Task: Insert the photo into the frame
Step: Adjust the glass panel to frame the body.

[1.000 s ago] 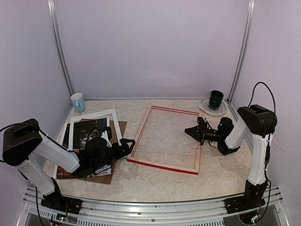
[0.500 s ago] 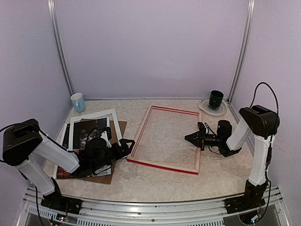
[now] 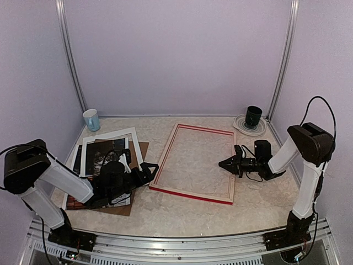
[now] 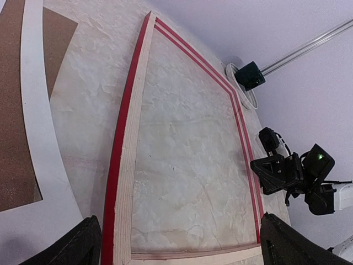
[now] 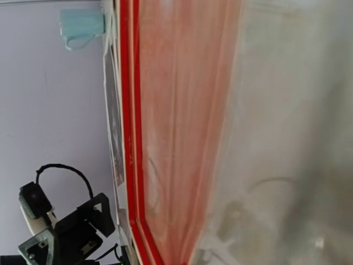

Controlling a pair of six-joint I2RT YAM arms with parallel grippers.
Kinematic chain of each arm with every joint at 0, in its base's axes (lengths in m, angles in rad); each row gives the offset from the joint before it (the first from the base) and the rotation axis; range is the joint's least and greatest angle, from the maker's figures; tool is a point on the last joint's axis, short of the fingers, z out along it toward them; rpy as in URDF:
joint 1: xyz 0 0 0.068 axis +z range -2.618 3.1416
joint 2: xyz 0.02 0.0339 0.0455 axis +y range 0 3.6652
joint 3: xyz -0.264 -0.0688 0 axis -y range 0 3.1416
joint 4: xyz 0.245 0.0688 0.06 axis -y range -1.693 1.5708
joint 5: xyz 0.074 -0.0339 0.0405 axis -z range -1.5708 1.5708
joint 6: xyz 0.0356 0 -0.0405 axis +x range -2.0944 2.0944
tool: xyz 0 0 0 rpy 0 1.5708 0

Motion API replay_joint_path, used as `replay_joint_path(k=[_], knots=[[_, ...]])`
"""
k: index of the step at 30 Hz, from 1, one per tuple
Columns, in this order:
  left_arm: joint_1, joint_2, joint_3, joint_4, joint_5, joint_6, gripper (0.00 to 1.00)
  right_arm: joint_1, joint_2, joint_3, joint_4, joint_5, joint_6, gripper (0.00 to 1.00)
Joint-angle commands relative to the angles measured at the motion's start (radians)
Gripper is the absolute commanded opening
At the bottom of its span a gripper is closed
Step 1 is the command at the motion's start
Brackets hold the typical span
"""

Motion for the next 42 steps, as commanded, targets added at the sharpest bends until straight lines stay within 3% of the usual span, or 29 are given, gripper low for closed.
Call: replay_joint_path(k=[1,7,18,27,32,38,42], knots=[[0.002,0.009,-0.008,0.023,0.011,-0.005,0.99,-0.008,-0.017,0.009,-0.025,-0.001,-0.026,0.0],[-0.001,0.015,-0.005,0.024,0.01,-0.007,0.99,-0.008,0.009,0.019,0.017,-0.046,0.01,0.01],[-0.014,0.035,-0.004,0.039,0.009,-0.013,0.99,-0.008,0.093,0.03,0.539,-0.13,0.395,0.01],[-0.015,0.032,-0.019,0.055,0.002,-0.019,0.99,-0.004,0.089,0.026,0.676,-0.121,0.482,0.0],[-0.017,0.032,-0.026,0.076,0.002,-0.02,0.99,0.014,0.205,0.033,0.918,-0.102,0.64,0.0],[-0.014,-0.003,-0.054,0.085,-0.024,-0.013,0.99,0.046,0.204,0.033,0.697,-0.098,0.458,0.0],[-0.014,-0.015,-0.054,0.074,-0.022,-0.008,0.99,0.045,0.208,0.021,0.665,-0.09,0.425,0.0]])
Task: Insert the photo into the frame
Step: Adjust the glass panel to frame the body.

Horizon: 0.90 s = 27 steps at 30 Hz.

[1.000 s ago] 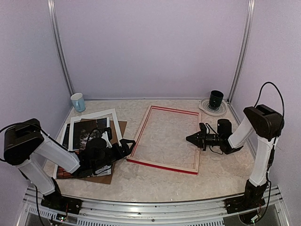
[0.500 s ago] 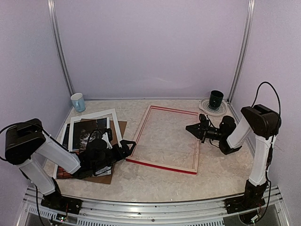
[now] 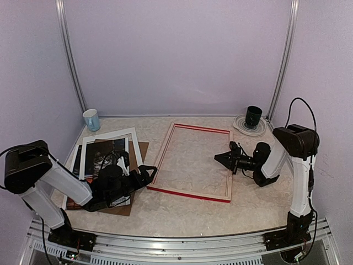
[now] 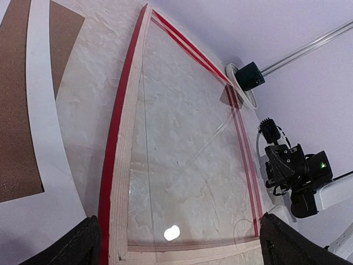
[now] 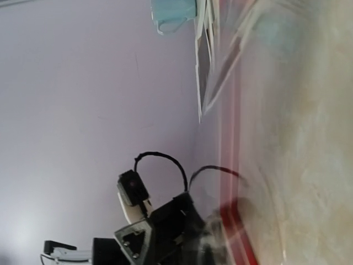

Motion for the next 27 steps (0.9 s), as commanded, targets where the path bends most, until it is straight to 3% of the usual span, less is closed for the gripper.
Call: replay_joint_path(k=[1,18,27], knots=[[-0.003,-0.023,-0.007,0.015,-0.012,0.012,0.99,0.012,-0.006,-0.006,-0.006,0.007,-0.075,0.0],[-0.003,-0.01,-0.005,0.022,-0.005,0.006,0.99,-0.012,-0.181,0.041,-0.541,0.046,-0.423,0.01],[-0.003,-0.002,-0.001,0.027,-0.001,0.005,0.99,-0.024,-0.204,0.028,-0.606,0.052,-0.467,0.01]])
